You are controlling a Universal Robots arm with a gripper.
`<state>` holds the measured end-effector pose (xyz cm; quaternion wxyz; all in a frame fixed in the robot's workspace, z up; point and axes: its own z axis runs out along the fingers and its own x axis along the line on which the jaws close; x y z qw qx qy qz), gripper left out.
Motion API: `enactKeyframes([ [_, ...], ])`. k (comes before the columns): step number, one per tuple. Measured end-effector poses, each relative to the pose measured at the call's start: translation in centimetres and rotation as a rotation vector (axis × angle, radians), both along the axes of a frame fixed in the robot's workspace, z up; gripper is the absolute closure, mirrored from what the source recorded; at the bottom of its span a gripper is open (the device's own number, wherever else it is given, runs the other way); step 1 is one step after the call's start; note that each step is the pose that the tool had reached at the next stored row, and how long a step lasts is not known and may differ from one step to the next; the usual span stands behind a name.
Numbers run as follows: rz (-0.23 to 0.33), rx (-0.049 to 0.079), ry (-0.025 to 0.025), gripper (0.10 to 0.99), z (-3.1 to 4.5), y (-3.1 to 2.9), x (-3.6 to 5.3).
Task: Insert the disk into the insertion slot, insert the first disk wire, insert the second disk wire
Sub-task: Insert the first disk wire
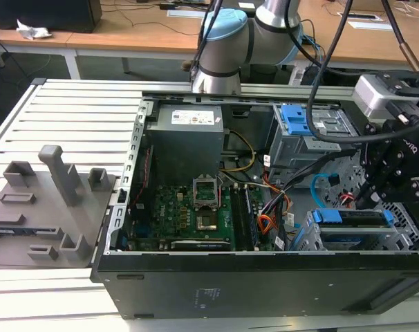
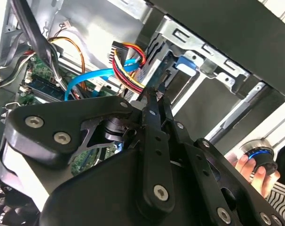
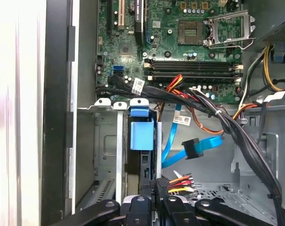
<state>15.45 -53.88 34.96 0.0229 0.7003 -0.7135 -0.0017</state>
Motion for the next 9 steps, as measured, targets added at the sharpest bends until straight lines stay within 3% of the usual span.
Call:
enactKeyframes([
  [9,0.0,0.0,0.0009,0.922,-0.56,-0.27,0.54],
])
